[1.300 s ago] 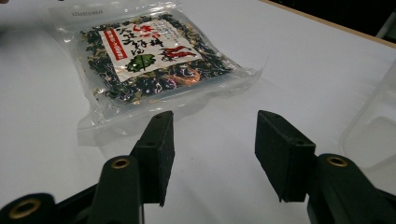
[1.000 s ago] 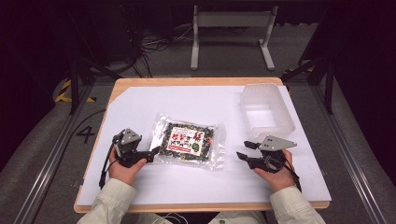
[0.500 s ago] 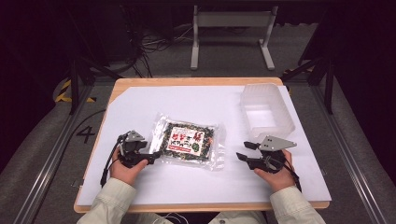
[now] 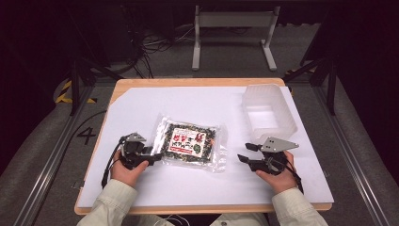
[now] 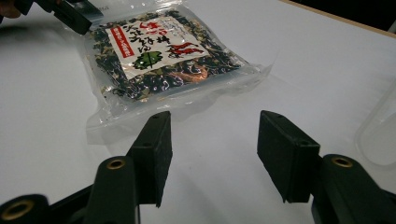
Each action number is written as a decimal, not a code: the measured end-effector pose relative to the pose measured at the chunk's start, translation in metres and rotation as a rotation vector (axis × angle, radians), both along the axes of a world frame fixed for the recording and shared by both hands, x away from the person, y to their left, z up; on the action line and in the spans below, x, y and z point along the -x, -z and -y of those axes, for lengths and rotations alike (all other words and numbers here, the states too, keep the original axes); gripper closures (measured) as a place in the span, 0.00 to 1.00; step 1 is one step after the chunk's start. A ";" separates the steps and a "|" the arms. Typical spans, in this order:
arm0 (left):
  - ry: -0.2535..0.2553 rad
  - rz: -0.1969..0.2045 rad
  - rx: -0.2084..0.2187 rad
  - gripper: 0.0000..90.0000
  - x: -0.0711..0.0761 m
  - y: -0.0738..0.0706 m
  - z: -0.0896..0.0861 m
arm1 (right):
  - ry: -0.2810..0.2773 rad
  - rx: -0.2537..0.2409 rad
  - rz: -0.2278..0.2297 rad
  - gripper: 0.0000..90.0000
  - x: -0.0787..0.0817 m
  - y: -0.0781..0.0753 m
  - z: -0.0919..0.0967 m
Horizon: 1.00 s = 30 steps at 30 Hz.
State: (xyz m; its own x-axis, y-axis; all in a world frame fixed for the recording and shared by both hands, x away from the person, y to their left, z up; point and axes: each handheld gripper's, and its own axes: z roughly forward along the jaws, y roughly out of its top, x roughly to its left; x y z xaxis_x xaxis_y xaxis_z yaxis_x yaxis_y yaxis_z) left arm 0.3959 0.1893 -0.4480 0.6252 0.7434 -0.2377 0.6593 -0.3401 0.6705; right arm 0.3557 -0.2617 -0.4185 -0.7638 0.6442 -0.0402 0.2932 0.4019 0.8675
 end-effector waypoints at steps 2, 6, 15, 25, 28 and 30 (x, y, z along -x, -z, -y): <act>0.000 -0.009 0.003 0.56 0.000 -0.001 0.000 | -0.002 -0.001 -0.002 0.50 0.000 0.000 0.000; 0.016 -0.024 0.005 0.71 0.002 -0.003 0.002 | -0.002 0.002 -0.002 0.49 0.000 0.001 -0.001; -0.020 -0.047 0.052 0.83 0.003 -0.003 -0.001 | -0.005 0.006 -0.002 0.49 0.000 0.001 -0.001; -0.052 0.009 0.022 0.99 0.008 -0.006 0.002 | -0.012 0.005 -0.003 0.49 0.000 0.001 -0.001; -0.058 0.013 0.055 0.99 0.008 -0.007 0.001 | -0.013 0.004 -0.002 0.49 0.000 0.000 -0.001; -0.061 0.025 0.076 0.99 0.010 -0.010 0.000 | -0.013 0.005 -0.002 0.49 0.000 0.001 -0.001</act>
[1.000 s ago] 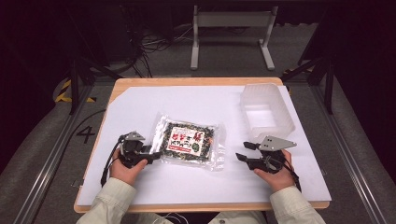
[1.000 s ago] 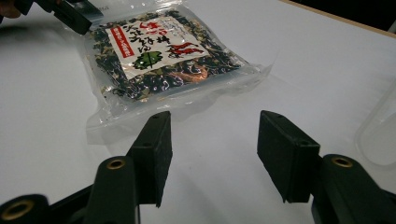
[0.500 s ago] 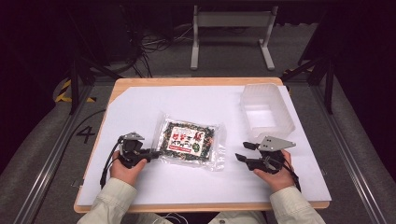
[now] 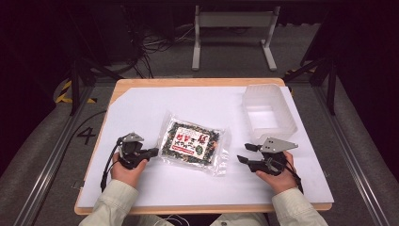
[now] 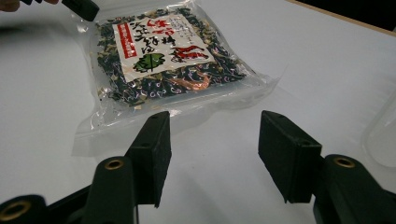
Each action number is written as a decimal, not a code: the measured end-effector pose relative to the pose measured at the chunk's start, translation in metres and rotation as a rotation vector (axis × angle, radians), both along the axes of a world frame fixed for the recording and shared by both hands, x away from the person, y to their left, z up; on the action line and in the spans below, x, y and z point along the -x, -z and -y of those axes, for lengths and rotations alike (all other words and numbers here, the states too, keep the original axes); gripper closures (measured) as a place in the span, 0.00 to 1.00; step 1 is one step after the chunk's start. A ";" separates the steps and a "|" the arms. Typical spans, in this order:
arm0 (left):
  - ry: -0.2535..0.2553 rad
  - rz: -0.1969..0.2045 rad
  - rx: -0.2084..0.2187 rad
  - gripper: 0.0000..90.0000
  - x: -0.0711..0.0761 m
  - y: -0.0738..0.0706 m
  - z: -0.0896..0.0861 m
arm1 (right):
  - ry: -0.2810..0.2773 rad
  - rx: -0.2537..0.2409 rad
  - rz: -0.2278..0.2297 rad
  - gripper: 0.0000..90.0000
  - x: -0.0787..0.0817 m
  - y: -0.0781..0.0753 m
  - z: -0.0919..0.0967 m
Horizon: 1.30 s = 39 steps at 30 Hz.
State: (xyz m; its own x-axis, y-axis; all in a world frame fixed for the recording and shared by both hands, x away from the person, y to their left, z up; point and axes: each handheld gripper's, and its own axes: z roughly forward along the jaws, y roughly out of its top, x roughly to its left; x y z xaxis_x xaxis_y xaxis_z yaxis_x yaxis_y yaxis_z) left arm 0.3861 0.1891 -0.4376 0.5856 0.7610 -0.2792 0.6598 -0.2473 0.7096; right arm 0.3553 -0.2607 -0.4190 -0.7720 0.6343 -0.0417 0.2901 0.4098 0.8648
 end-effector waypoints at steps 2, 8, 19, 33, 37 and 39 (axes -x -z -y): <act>0.004 0.024 0.035 0.99 0.002 -0.006 -0.003 | 0.001 -0.001 0.000 0.49 0.000 0.000 0.000; 0.029 0.083 0.099 0.99 0.008 -0.028 -0.004 | 0.004 -0.003 0.003 0.49 0.000 0.000 0.000; 0.120 0.221 0.148 0.99 0.022 -0.078 0.001 | 0.009 -0.018 0.016 0.50 0.001 -0.005 0.002; 0.193 0.383 0.173 0.99 0.036 -0.138 0.000 | 0.003 -0.038 0.047 0.51 0.004 -0.013 0.003; 0.202 0.417 0.160 0.99 0.040 -0.150 -0.001 | 0.000 -0.042 0.051 0.51 0.005 -0.015 0.002; 0.200 0.437 0.150 0.99 0.041 -0.156 -0.002 | -0.001 -0.046 0.051 0.52 0.005 -0.015 0.002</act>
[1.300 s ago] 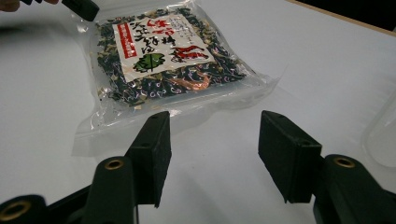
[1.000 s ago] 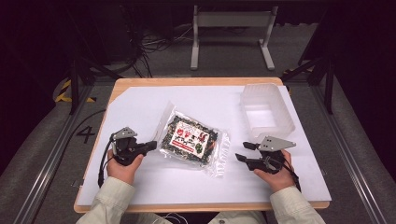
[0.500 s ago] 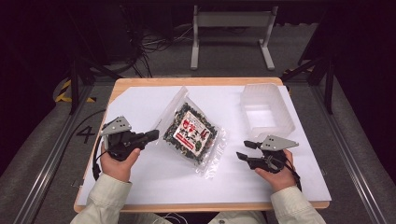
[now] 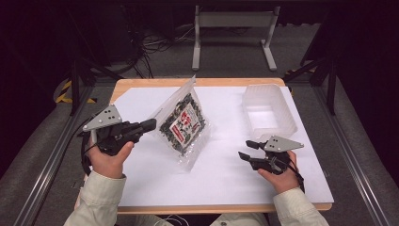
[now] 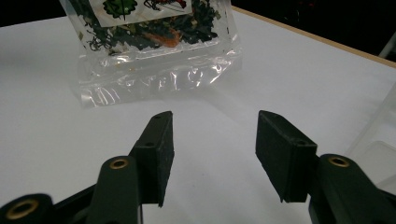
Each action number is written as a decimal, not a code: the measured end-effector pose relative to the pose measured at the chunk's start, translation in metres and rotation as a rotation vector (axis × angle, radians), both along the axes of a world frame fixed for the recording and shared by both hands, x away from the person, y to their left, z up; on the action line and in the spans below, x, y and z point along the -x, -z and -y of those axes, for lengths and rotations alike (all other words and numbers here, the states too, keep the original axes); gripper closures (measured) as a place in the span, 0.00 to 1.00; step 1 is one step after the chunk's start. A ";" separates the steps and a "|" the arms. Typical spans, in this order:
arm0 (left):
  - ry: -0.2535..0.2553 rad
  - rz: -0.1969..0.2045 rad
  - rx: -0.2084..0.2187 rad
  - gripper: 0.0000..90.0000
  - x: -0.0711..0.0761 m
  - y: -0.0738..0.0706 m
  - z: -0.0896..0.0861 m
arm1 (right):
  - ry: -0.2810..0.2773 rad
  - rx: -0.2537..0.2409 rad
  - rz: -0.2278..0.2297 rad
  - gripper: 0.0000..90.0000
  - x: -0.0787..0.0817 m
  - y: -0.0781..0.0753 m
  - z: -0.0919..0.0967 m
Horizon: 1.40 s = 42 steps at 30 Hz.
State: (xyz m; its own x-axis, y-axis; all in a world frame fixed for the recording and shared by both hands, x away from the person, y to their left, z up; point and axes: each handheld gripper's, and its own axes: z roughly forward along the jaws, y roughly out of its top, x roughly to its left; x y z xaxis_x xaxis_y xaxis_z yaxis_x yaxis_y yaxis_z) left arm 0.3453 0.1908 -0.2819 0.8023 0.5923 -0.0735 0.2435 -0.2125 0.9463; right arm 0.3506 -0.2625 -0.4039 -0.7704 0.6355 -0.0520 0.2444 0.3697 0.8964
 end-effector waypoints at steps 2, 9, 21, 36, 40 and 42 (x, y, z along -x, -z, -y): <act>-0.003 0.014 0.002 0.99 0.000 -0.003 0.000 | -0.003 -0.008 0.000 0.52 0.000 -0.001 -0.001; 0.020 0.106 0.056 0.99 -0.005 -0.016 -0.005 | -0.029 -0.028 0.021 0.52 0.003 -0.009 -0.006; 0.104 0.095 0.065 0.99 -0.006 -0.014 0.001 | -0.064 -0.070 0.054 0.53 0.003 -0.030 -0.012; 0.159 0.131 0.111 0.99 -0.003 -0.016 0.000 | -0.200 -0.126 0.051 0.40 -0.039 -0.088 -0.056; 0.168 0.134 0.127 0.99 -0.002 -0.016 -0.001 | -0.222 -0.137 0.035 0.38 -0.050 -0.093 -0.066; 0.175 0.137 0.126 0.99 -0.001 -0.017 -0.001 | -0.236 -0.135 0.030 0.36 -0.054 -0.095 -0.072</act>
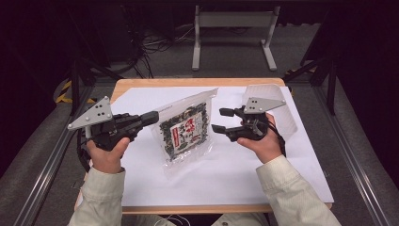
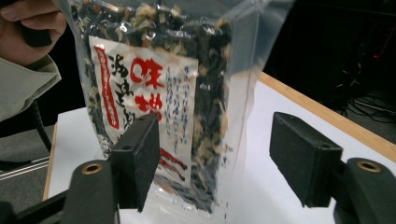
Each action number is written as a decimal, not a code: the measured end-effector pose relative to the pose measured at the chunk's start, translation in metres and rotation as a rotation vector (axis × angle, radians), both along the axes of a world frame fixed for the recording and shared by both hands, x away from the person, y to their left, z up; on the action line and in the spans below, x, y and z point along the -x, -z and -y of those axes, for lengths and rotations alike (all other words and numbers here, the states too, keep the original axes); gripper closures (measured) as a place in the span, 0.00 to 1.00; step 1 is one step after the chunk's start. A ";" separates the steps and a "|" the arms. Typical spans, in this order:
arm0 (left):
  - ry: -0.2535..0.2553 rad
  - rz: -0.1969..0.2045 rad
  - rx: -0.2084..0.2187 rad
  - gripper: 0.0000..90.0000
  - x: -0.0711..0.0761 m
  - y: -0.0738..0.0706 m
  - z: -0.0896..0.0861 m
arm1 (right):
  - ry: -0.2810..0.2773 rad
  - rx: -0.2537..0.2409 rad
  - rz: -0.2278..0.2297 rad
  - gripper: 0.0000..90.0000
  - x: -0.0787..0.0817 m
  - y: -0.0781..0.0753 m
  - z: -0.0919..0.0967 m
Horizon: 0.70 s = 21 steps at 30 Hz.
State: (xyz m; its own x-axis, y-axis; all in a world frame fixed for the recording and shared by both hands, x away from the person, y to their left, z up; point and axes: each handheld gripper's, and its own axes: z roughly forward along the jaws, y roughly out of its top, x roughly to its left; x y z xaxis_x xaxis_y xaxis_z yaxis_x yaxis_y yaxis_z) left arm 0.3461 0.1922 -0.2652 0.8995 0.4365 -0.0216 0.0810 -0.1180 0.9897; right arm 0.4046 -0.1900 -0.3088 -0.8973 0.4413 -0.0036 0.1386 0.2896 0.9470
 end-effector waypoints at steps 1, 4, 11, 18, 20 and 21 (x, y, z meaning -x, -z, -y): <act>0.003 0.000 0.001 0.99 0.001 -0.001 0.000 | -0.007 -0.001 0.002 0.35 -0.002 -0.001 -0.003; 0.012 0.011 0.003 0.99 0.004 -0.002 0.002 | -0.027 0.000 0.017 0.33 -0.007 -0.006 -0.013; 0.039 0.018 0.013 0.99 0.006 -0.003 0.004 | -0.081 -0.026 0.025 0.30 -0.015 -0.012 -0.026; 0.068 0.016 0.018 0.99 0.005 -0.001 0.007 | -0.136 -0.050 0.019 0.27 -0.017 -0.006 -0.035; 0.074 0.015 0.014 0.99 0.004 0.000 0.008 | -0.155 -0.062 0.017 0.27 -0.017 -0.005 -0.037; 0.074 0.016 0.016 0.99 0.004 0.001 0.009 | -0.171 -0.074 0.016 0.27 -0.017 -0.004 -0.038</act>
State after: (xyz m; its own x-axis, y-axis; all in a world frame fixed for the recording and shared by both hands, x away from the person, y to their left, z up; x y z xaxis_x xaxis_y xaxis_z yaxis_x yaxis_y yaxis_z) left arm 0.3425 0.1836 -0.2657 0.9295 0.3687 -0.0131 0.0567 -0.1076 0.9926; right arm 0.4215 -0.1522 -0.3053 -0.9594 0.2819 0.0087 0.0784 0.2369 0.9684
